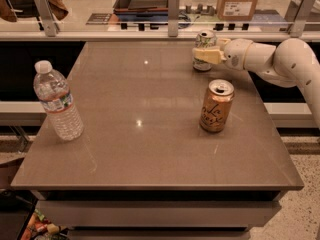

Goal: Move 7up can near water bottle

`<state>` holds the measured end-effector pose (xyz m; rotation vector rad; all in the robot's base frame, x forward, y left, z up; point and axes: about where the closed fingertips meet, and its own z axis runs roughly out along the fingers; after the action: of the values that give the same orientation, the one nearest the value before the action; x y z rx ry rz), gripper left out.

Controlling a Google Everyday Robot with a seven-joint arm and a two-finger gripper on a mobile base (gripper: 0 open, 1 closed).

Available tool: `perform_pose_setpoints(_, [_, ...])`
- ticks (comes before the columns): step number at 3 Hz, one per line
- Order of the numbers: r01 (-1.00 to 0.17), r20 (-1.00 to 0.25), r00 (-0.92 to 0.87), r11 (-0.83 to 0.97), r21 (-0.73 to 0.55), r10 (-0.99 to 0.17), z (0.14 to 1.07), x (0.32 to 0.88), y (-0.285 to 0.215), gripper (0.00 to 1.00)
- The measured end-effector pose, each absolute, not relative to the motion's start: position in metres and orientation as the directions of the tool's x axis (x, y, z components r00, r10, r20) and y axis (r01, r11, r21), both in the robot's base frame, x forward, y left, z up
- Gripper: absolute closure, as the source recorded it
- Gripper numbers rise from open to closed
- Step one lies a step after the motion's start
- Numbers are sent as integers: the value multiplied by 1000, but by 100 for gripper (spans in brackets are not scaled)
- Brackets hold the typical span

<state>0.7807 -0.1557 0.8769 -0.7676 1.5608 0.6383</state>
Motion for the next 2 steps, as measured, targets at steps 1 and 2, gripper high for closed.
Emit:
perform_pose_setpoints(1, [-780,-992,-59,625,-26,-115,876,781,-152,100])
perform_pose_setpoints(2, [-804,-996,-56,594,2,-72,890,781,-146,100])
